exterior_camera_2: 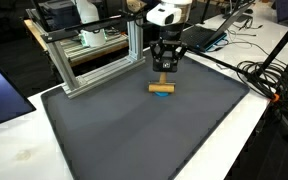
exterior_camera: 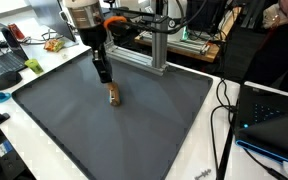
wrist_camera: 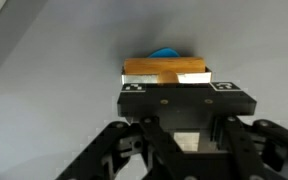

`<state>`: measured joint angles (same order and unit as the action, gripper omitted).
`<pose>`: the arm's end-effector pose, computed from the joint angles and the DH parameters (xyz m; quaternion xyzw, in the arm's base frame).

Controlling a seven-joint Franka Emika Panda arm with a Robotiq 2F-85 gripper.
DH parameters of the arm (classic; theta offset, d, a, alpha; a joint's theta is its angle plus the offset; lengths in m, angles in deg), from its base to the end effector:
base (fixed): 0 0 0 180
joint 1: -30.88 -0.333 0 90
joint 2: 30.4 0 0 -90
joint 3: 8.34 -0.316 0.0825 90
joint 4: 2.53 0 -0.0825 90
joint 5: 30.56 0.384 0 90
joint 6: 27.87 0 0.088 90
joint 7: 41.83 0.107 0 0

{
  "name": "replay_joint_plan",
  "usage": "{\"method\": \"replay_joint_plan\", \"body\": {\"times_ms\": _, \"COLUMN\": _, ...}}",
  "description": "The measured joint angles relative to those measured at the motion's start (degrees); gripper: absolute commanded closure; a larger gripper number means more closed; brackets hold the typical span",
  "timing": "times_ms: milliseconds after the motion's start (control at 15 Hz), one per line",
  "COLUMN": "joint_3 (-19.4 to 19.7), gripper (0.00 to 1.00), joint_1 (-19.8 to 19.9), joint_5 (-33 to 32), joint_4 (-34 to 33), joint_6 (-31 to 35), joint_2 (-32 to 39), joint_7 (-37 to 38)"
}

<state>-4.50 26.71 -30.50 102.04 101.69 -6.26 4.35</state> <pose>0.6453 0.0068 0.3067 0.9220 -0.3870 0.0125 0.0091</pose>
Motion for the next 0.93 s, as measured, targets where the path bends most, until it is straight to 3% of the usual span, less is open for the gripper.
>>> {"method": "replay_joint_plan", "body": {"times_ms": 933, "joint_3": 1.0, "gripper": 0.78, "joint_1": 0.1, "joint_5": 0.0, "joint_4": -2.1, "joint_6": 0.3, "joint_2": 1.5, "joint_7": -0.1}}
